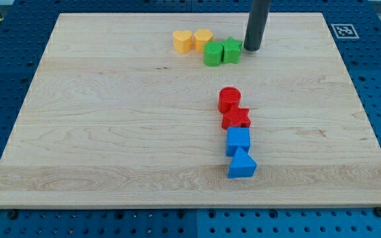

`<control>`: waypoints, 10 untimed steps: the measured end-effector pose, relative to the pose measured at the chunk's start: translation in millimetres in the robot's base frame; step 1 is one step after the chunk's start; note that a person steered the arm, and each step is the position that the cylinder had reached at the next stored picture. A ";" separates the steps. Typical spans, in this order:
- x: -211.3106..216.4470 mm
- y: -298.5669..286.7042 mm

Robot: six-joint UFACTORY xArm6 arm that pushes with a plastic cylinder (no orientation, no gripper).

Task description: Push the green star to the bottom of the yellow heart

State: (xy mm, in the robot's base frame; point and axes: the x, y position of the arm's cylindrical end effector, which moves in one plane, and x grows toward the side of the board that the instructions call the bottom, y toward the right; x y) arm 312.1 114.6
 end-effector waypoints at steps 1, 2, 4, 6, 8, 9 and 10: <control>12.9 -14.3; 12.9 -26.7; 12.9 -37.3; 14.7 -53.5; 18.0 -66.8; 23.4 -75.4; 23.5 -87.3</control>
State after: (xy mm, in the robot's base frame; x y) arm 335.6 27.3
